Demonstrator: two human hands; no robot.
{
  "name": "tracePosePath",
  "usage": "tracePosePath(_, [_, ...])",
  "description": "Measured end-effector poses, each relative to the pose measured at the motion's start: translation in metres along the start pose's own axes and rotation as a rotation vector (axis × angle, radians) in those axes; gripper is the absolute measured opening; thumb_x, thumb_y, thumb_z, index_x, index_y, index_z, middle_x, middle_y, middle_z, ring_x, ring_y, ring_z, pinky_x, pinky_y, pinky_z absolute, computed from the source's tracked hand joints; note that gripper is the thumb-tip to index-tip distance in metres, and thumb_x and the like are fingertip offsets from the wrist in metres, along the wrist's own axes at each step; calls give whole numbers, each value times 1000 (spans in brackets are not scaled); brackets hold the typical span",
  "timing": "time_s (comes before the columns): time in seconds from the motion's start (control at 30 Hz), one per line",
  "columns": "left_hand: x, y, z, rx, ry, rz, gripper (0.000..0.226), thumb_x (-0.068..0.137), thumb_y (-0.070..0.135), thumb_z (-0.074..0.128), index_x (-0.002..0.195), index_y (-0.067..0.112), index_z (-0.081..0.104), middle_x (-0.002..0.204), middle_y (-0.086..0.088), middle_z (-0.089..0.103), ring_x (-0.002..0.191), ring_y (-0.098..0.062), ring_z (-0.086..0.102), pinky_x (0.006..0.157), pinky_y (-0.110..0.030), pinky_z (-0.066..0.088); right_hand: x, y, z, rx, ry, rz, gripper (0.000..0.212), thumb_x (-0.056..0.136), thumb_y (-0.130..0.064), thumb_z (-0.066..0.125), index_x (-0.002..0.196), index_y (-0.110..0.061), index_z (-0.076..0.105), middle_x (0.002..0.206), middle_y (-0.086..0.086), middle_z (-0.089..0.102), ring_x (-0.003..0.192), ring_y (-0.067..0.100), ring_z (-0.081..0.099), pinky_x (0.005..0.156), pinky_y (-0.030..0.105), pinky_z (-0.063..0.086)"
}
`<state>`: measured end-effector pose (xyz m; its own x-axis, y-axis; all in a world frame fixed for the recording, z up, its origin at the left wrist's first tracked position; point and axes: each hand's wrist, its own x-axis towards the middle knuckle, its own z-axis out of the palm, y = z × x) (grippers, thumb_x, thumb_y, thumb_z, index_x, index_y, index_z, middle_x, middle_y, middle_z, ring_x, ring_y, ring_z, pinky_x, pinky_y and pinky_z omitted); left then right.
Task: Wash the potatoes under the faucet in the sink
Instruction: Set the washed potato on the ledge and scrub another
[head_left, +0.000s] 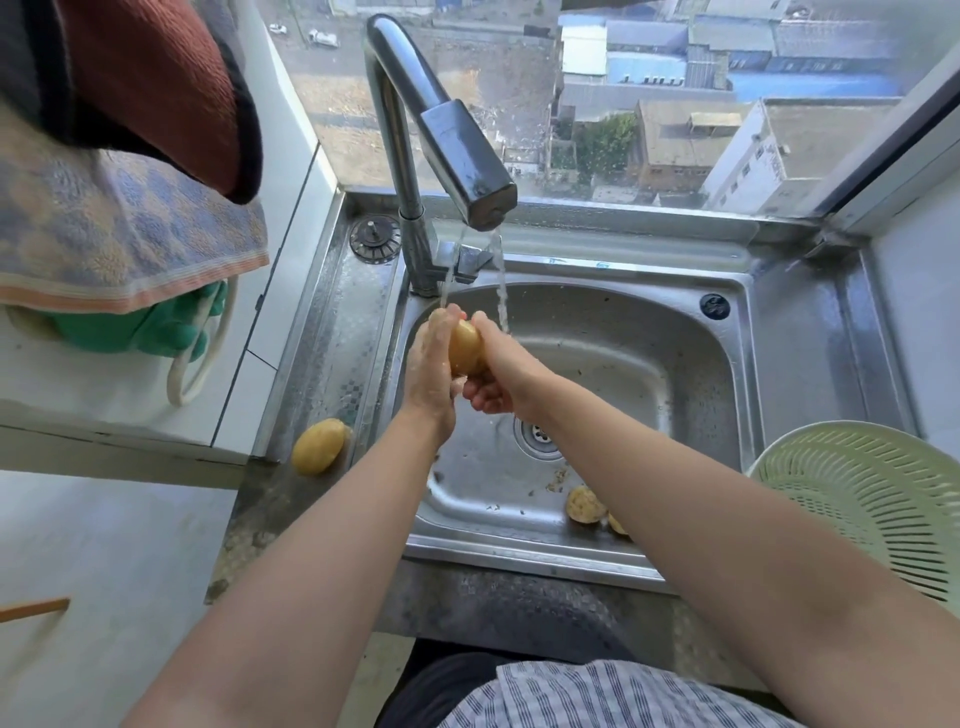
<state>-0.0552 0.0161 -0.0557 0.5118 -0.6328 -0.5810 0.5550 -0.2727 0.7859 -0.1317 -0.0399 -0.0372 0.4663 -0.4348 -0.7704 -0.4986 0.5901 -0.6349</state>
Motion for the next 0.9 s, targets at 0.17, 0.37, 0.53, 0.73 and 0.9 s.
tracePosePath(0.17, [9, -6, 9, -27, 188, -33, 56, 87, 59, 54, 114, 11, 60, 114, -11, 64, 106, -27, 63, 98, -45, 50, 10, 4, -3, 64, 178, -84, 52, 104, -41, 24, 105, -3, 58, 93, 12, 63, 86, 23, 62, 79, 34, 55])
tracePosePath(0.37, [5, -3, 10, -249, 262, -233, 49, 88, 64, 49, 108, 19, 52, 114, -12, 56, 99, -28, 61, 89, -49, 55, 14, -8, -11, 967, 17, -216, 24, 103, -13, 38, 106, -1, 59, 98, 14, 63, 88, 22, 62, 85, 29, 54])
tracePosePath(0.53, [4, -1, -6, -382, 183, -283, 54, 92, 57, 48, 123, 13, 54, 110, -14, 65, 89, -25, 66, 64, -38, 58, 8, -32, 19, 881, -79, -244, 27, 104, -18, 36, 104, -6, 60, 108, 15, 65, 98, 26, 63, 92, 34, 51])
tracePosePath(0.73, [5, -1, 3, -242, 54, -264, 46, 95, 48, 48, 119, 9, 54, 102, -19, 63, 81, -28, 64, 81, -40, 56, 8, -10, 3, 12, 178, -375, 32, 98, -21, 44, 122, -16, 64, 125, 5, 59, 111, 18, 53, 85, 30, 41])
tracePosePath(0.9, [5, -9, 25, -107, 119, -257, 58, 92, 60, 44, 114, 9, 62, 103, -14, 65, 86, -24, 65, 66, -31, 55, 9, 30, -15, 104, -14, -372, 43, 98, -34, 48, 136, -13, 50, 129, 13, 59, 116, 24, 57, 88, 31, 46])
